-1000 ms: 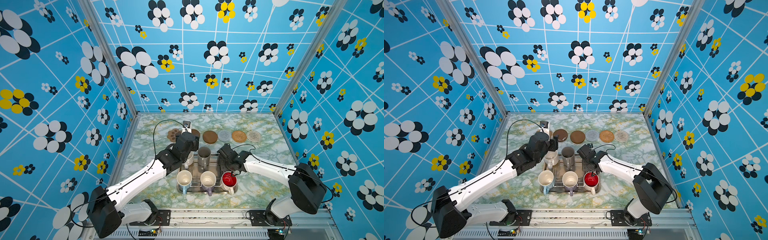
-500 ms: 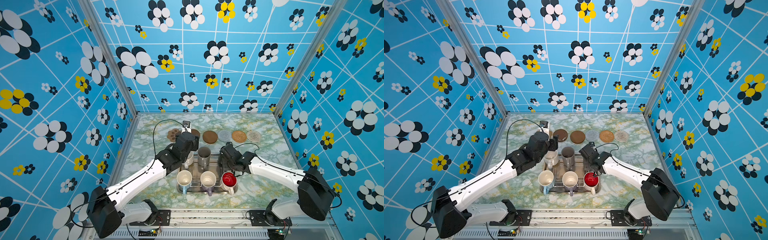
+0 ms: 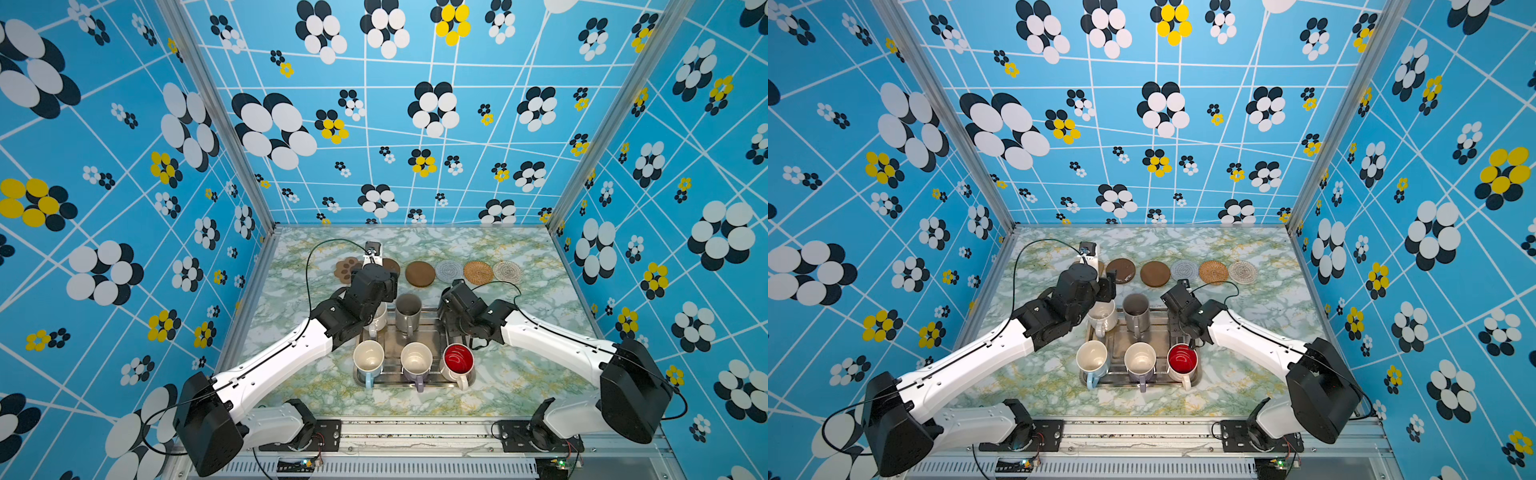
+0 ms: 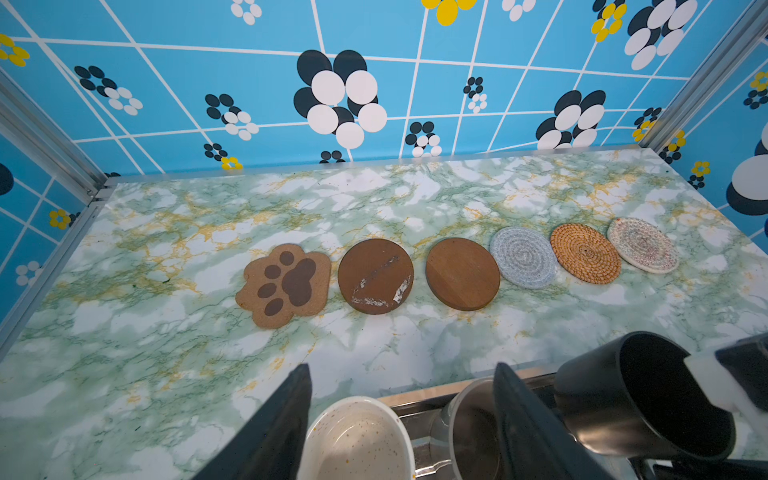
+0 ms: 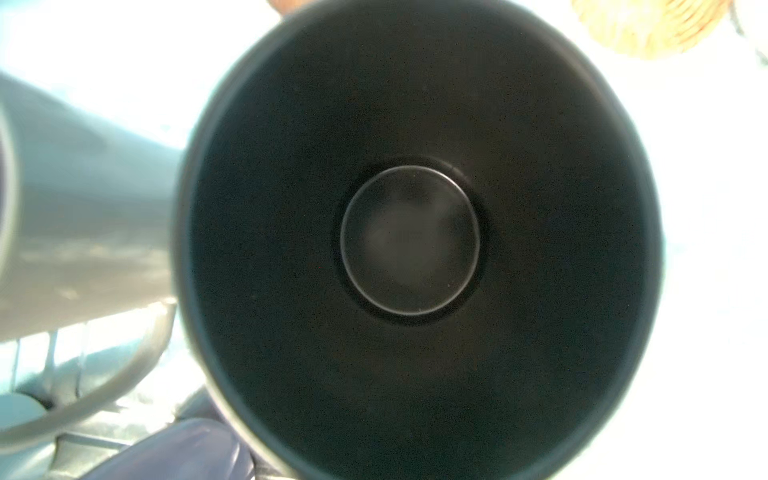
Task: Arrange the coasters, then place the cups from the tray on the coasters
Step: 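Lift the black mug with the right gripper toward the multicolour woven coaster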
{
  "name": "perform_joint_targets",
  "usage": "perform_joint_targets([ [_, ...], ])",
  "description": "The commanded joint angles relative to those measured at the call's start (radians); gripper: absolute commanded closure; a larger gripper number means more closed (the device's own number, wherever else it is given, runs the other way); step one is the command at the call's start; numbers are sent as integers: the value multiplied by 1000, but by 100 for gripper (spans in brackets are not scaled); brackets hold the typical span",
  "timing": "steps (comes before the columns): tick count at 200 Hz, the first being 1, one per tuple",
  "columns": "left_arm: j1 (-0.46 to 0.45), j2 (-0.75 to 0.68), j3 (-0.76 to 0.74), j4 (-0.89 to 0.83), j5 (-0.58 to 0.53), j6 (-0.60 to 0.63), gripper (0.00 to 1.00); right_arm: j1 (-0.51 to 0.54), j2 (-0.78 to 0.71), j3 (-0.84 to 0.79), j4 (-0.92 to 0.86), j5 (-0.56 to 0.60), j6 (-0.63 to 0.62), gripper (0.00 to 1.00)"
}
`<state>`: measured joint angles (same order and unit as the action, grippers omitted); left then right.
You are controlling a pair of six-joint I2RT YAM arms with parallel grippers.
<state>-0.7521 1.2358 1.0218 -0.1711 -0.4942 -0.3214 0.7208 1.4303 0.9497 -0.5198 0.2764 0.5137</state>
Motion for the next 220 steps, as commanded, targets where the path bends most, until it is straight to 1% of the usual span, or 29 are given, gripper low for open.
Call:
perform_joint_targets([
  [1, 13, -12, -18, 12, -4, -1, 30, -39, -53, 60, 28, 5, -45, 100],
  [49, 22, -28, -34, 16, -4, 0, 30, -124, -43, 146, -9, -7, -135, 100],
  [83, 29, -40, -45, 13, -4, -2, 30, -233, -8, 186, -11, -57, -169, 100],
  [119, 40, -56, -59, 17, -4, -8, 29, -337, 27, 214, 15, -60, -196, 100],
  [139, 46, -61, -63, 12, -2, -10, 29, -395, 61, 245, 22, -46, -215, 100],
  [171, 55, -77, -74, 11, -1, -11, 29, -498, 133, 303, 20, -57, -239, 100],
  [199, 66, -93, -87, 9, -1, -17, 29, -563, 196, 355, 23, -51, -256, 100],
  [220, 71, -110, -101, 22, 4, -25, 29, -595, 238, 377, 43, -19, -272, 100],
])
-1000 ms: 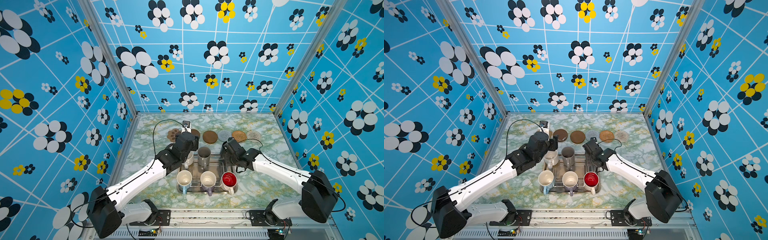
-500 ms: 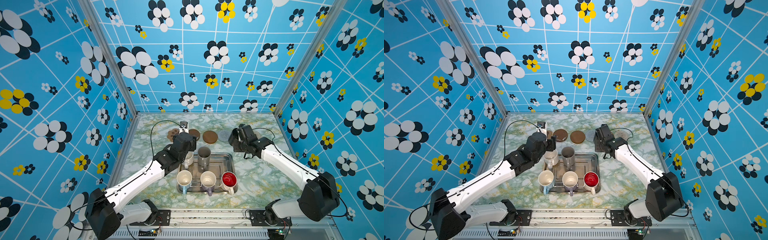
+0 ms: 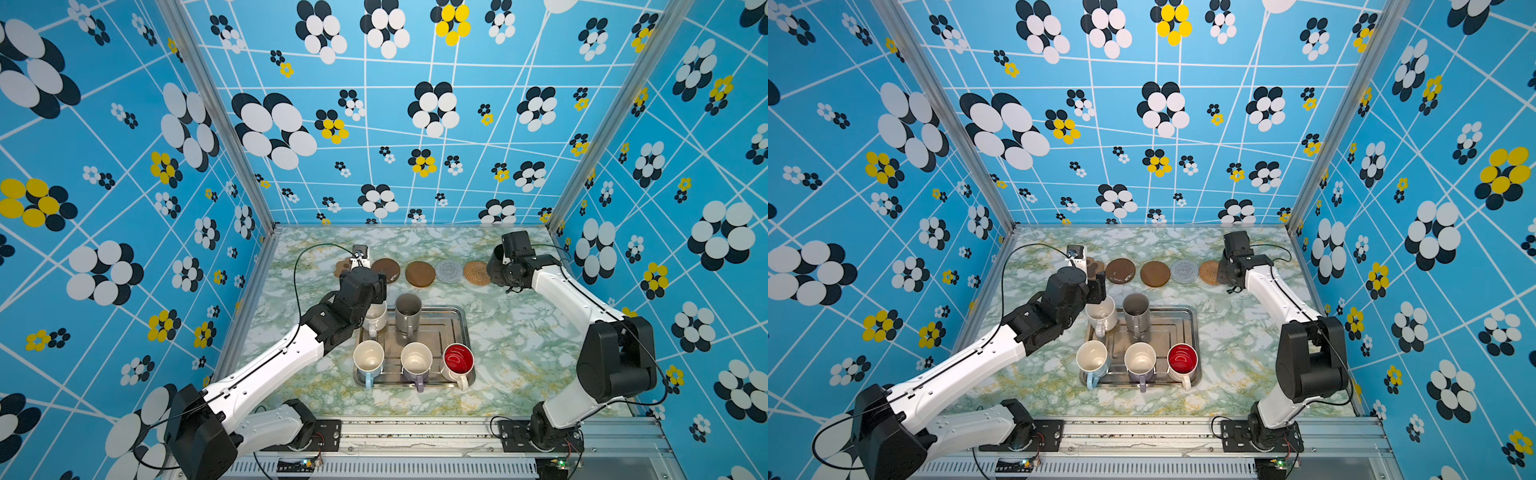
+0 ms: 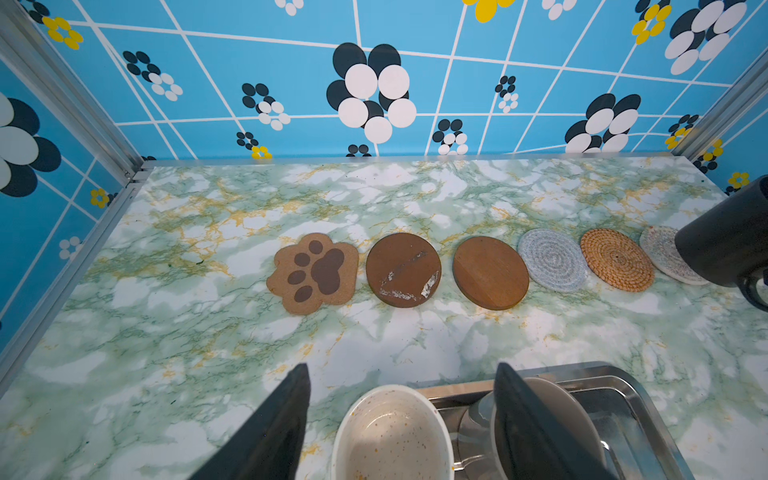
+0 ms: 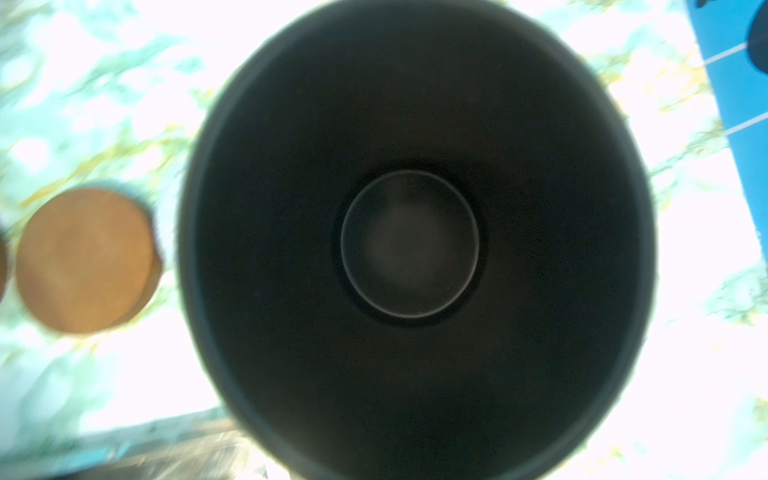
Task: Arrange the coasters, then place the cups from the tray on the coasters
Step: 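Lift the black mug with the right gripper toward the multicolour woven coaster, then lower the black mug onto the multicolour woven coaster with the right gripper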
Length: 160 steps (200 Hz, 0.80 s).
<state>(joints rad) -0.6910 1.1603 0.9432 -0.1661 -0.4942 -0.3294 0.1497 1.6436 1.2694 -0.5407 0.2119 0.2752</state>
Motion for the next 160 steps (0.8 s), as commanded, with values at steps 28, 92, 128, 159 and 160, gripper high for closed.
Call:
perform_joint_targets([
  [28, 14, -49, -37, 38, 22, -22, 29, -93, 85, 98, 62, 61, -45, 100],
  [92, 21, -40, -34, 36, 29, -25, 29, -130, 156, 146, 99, 55, -59, 100],
  [128, 21, -40, -34, 34, 29, -27, 29, -137, 194, 180, 97, 53, -74, 100],
  [159, 22, -40, -34, 35, 28, -26, 29, -144, 228, 205, 90, 48, -80, 100],
  [160, 22, -40, -34, 35, 28, -26, 29, -144, 230, 205, 90, 48, -80, 100],
])
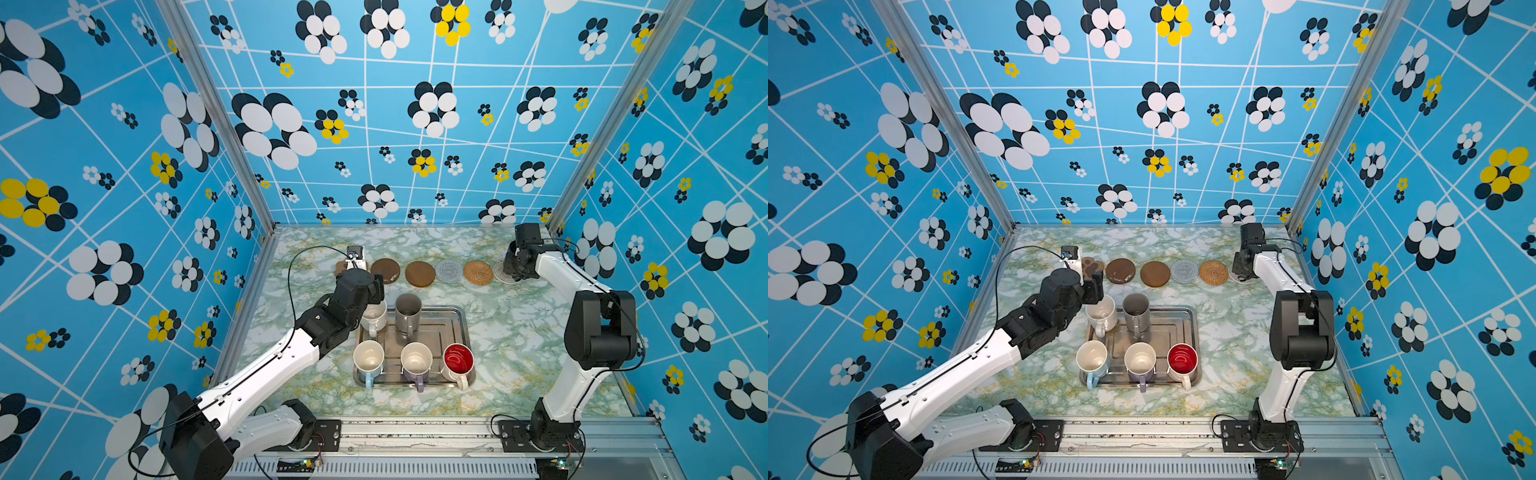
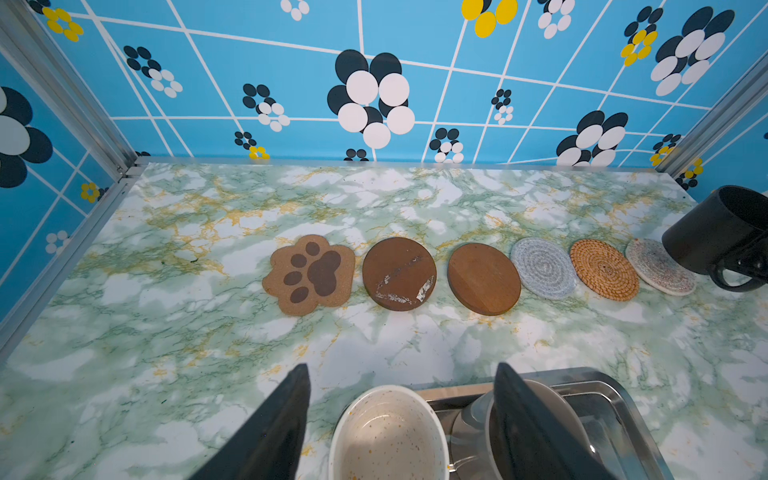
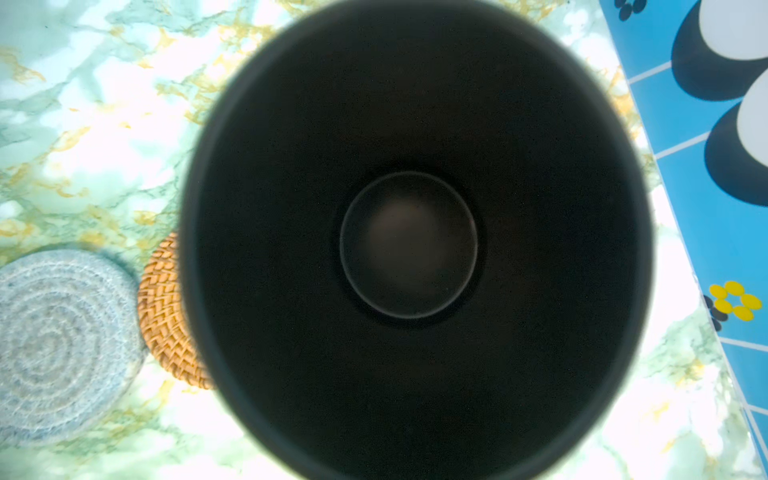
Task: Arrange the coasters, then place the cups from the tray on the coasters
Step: 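Lower the black mug onto the multicolour woven coaster with the right gripper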
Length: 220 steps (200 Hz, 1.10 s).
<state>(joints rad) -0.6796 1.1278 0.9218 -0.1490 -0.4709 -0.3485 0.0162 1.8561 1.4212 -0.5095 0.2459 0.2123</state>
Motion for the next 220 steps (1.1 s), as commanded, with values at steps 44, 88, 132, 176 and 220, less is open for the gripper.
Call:
perform_joint_targets([
  [44, 13, -5, -11, 19, 5, -6, 29, -12, 36, 48, 73, -5, -16, 100],
  [88, 12, -1, -9, 19, 6, -6, 29, -12, 41, 43, 83, -20, -14, 100],
  [132, 14, -3, -11, 17, 5, -7, 29, -13, 45, 41, 82, -26, -14, 100],
  [176, 14, -6, -12, 14, 6, -7, 29, -13, 58, 42, 80, -33, -13, 100],
  [220, 15, -8, -12, 12, 6, -9, 29, -13, 64, 48, 80, -32, -11, 100],
])
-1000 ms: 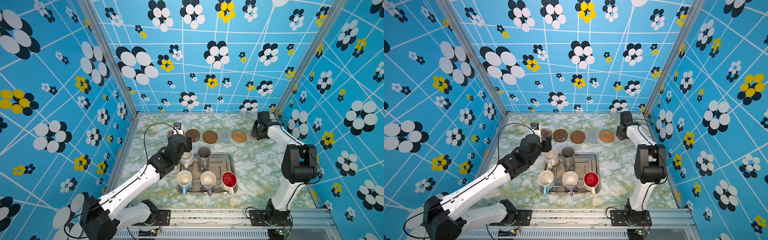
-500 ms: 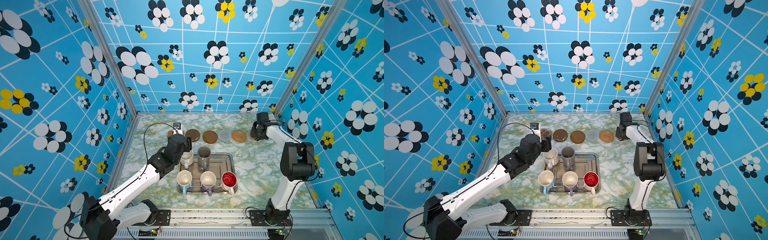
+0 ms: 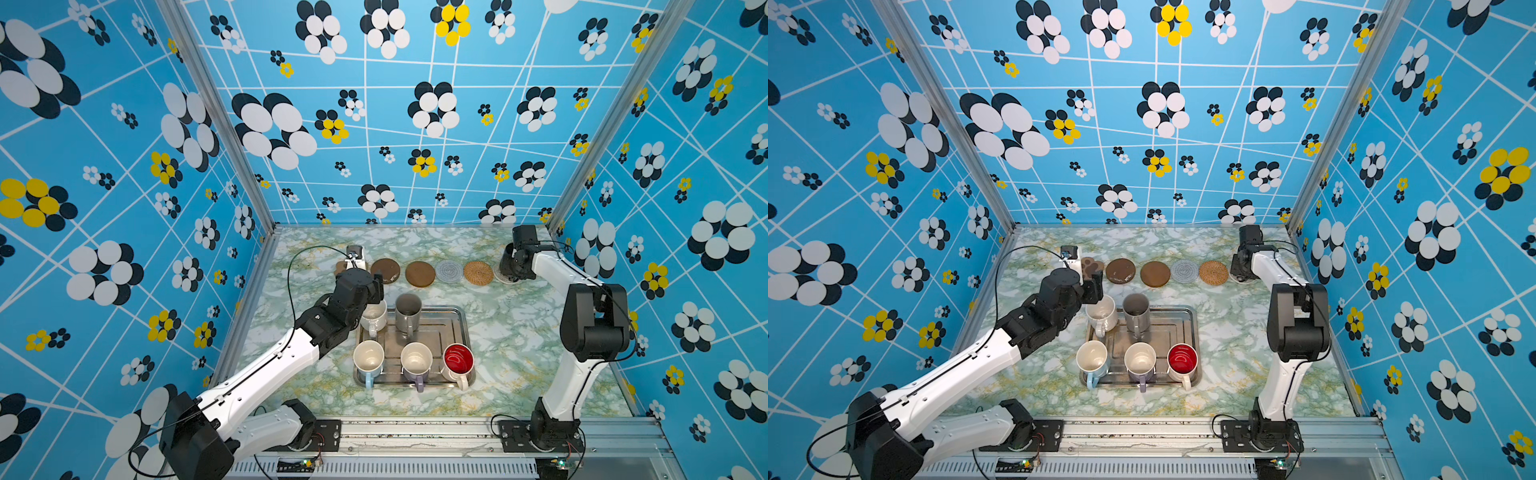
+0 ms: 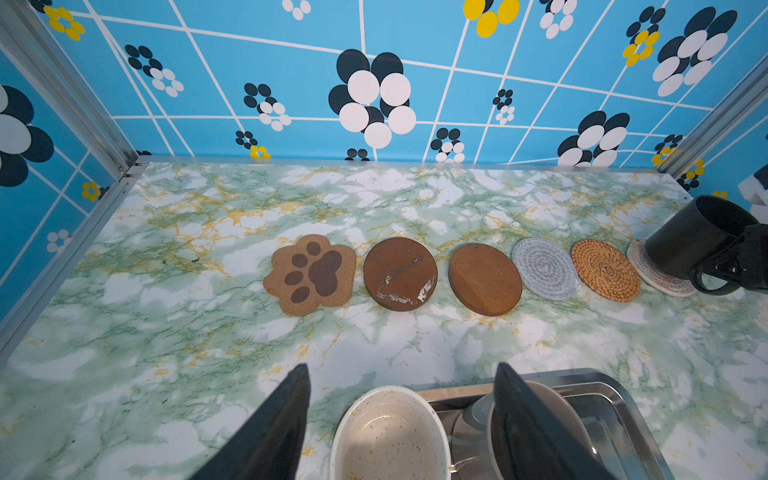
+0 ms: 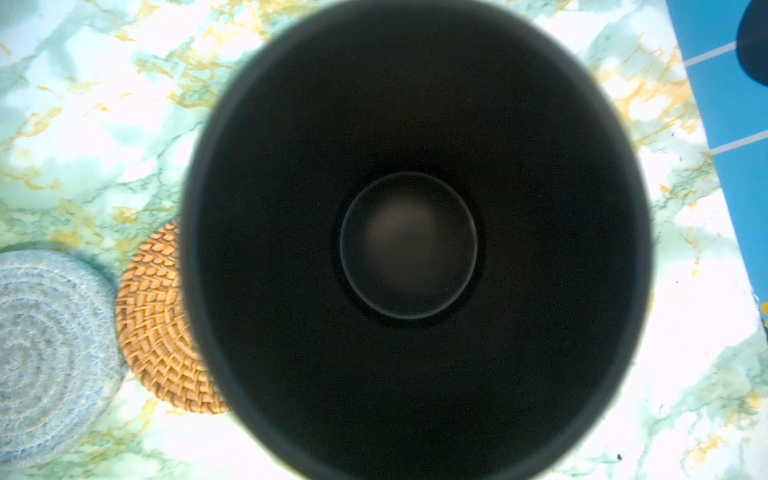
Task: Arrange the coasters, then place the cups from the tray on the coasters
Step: 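Lower the black mug onto the multicolour woven coaster with the right gripper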
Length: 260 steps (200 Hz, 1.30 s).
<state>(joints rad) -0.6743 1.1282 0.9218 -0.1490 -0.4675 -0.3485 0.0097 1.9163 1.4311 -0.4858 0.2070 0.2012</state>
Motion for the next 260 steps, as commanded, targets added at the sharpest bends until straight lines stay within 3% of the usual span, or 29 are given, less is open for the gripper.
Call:
perform_joint_targets([
  [1, 10, -8, -12, 12, 3, -9, 29, -7, 4, 37, 56, 7, 0, 100],
  [260, 12, -21, -18, 9, 4, -9, 29, -9, 33, 40, 35, -5, 16, 100],
])
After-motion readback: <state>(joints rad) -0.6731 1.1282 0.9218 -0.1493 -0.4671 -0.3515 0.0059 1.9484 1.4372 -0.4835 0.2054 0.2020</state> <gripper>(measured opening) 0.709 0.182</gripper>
